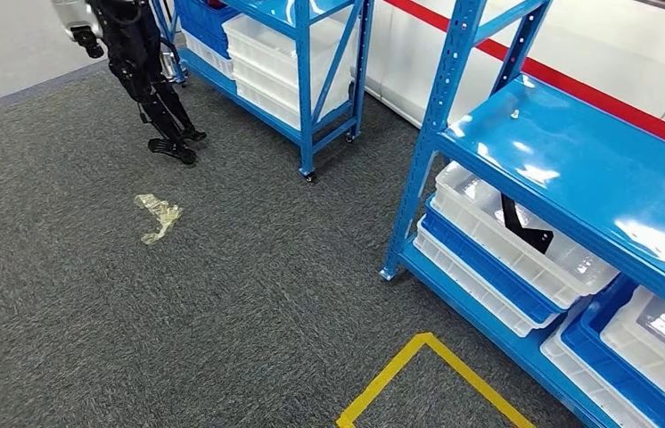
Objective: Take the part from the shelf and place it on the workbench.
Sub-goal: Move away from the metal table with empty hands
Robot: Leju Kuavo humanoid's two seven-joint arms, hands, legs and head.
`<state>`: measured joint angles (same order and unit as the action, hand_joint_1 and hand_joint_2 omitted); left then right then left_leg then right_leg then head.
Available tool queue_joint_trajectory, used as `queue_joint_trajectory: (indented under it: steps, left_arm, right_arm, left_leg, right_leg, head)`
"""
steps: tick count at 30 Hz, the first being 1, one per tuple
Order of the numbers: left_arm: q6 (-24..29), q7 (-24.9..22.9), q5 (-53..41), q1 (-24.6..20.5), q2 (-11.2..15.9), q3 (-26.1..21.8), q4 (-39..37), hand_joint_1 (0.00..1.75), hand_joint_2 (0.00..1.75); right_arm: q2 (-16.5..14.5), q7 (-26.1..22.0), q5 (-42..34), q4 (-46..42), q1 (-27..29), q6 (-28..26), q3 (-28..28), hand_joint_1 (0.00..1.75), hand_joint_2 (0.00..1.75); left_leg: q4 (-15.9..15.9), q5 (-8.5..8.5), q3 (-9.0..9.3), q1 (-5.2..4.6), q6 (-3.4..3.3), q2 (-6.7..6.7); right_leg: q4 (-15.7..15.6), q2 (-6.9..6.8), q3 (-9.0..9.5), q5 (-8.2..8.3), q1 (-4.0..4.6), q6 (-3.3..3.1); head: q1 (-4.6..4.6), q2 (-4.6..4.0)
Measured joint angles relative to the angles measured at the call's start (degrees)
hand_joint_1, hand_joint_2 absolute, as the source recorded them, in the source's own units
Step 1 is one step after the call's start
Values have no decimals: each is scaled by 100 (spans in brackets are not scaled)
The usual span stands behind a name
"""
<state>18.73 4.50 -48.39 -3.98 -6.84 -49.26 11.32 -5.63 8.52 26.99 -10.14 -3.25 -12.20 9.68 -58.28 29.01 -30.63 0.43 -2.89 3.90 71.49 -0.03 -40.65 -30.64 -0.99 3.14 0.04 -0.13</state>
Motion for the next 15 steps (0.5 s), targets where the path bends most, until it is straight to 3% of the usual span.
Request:
queue_joint_trajectory:
  steps: [2, 4, 6, 7, 9, 10, 12, 13, 14, 15]
  left_arm:
    - [0, 0, 0, -2, -1, 0, 0, 0, 0]
    - [0, 0, 0, -4, 3, 0, 1, 0, 0]
    - [0, -1, -1, -20, 1, 1, 2, 0, 0]
    - [0, -2, -2, -33, -2, 2, 2, 0, 0]
    - [0, -4, -5, -43, -6, 2, 2, 0, 0]
    - [0, -4, -7, -37, -7, 2, 1, 0, 0]
    - [0, -5, -6, -10, -9, 1, -1, 0, 0]
    - [-1, -5, -6, 2, -9, 0, -2, 0, 0]
    - [-1, -6, -6, 8, -9, 0, -2, 0, 0]
    - [-2, -7, -6, 9, -8, 0, -2, 0, 0]
  right_arm:
    - [4, 0, 0, 0, -9, -1, 0, 0, 0]
    - [3, 0, 6, 0, -27, -2, 0, 0, 0]
    - [1, 0, 14, 1, -26, -2, 0, 0, 0]
    - [3, 1, 15, 2, -17, -2, 1, 0, 0]
    - [5, 2, 15, 2, -14, -2, 2, 0, 0]
    - [3, 2, 15, 2, -18, -2, 2, 0, 0]
    - [-4, 2, 14, 2, -32, -2, 2, 0, 0]
    - [-5, 3, 10, 2, -27, -1, 3, 0, 0]
    - [-3, 3, 7, 2, -19, -1, 4, 0, 0]
    - [-2, 4, 3, 2, -11, -1, 5, 0, 0]
  left_leg:
    - [-6, 32, 30, -15, 47, 120]
    - [-10, 72, 73, -42, 114, 229]
    - [10, 98, 125, -38, 178, 333]
    - [-4, 124, 143, -20, 215, 291]
    - [-292, 339, 40, 14, 275, -7]
    - [-616, 521, -108, 25, 290, -199]
    - [-1385, 859, -497, 28, 297, -370]
    - [-1603, 891, -627, 29, 298, -388]
    - [-1613, 804, -660, 33, 297, -398]
    - [-1395, 612, -584, 45, 295, -420]
  right_leg:
    - [-842, -262, 502, 252, 3, 56]
    - [-1262, -427, 754, 368, 36, 11]
    - [-1289, -328, 750, 384, 55, -70]
    - [-1301, -262, 754, 390, 34, -103]
    - [-1326, -133, 780, 408, -19, -193]
    - [-1330, -66, 778, 414, -31, -228]
    - [-1328, 84, 774, 417, -16, -269]
    - [-1327, 167, 777, 416, -10, -269]
    - [-1325, 250, 786, 416, -7, -269]
    - [-1323, 332, 797, 416, -8, -267]
  head:
    - [4, 0]
    - [-9, 0]
    - [-19, 0]
    - [-22, 0]
    - [-50, 0]
    - [-67, 0]
    - [-77, 0]
    - [-78, 0]
    - [-77, 0]
    - [-76, 0]
